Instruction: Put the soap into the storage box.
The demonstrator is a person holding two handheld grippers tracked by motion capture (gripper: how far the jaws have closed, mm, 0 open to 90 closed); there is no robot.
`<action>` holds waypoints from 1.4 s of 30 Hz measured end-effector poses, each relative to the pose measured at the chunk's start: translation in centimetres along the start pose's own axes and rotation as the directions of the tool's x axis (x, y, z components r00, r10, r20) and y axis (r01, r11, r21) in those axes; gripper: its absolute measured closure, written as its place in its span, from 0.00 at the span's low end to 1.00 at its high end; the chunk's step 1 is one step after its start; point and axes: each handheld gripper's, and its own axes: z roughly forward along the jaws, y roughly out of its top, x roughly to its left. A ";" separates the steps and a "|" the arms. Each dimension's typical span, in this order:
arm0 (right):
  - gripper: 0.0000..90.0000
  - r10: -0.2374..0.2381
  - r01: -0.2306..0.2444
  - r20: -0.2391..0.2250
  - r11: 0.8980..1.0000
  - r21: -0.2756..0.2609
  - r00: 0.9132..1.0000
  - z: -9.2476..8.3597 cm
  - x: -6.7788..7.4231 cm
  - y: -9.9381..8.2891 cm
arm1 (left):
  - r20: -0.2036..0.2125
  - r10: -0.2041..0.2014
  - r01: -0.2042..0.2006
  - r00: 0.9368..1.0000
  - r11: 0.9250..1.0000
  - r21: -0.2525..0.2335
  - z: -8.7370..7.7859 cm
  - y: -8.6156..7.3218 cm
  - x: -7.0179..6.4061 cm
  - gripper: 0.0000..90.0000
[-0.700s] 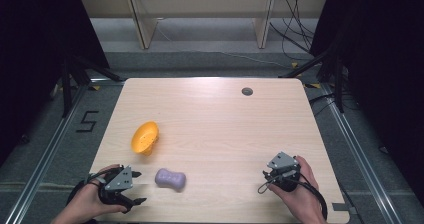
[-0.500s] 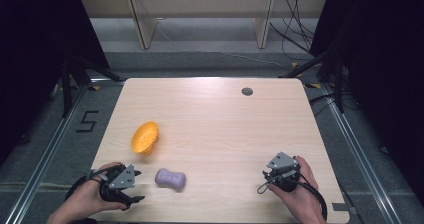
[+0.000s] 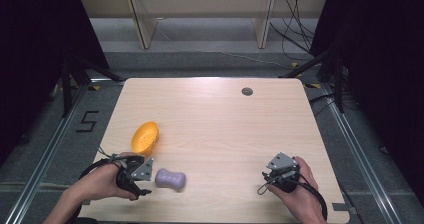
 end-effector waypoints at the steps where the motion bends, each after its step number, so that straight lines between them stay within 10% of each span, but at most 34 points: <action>1: 0.36 -0.005 0.005 -0.001 1.000 0.000 1.000 0.0 0.0 0.0 | -0.002 0.009 -0.009 1.000 1.000 0.008 0.1 0.3 0.2 0.33; 17: 0.36 -0.022 0.022 -0.005 1.000 0.001 1.000 0.0 -0.2 0.0 | 0.120 0.174 -0.186 0.977 0.978 0.096 3.6 5.7 2.3 0.37; 42: 0.35 -0.027 0.027 -0.008 1.000 0.009 1.000 0.1 -0.1 0.0 | 0.241 0.154 -0.200 0.958 0.963 0.179 6.1 6.9 3.4 0.47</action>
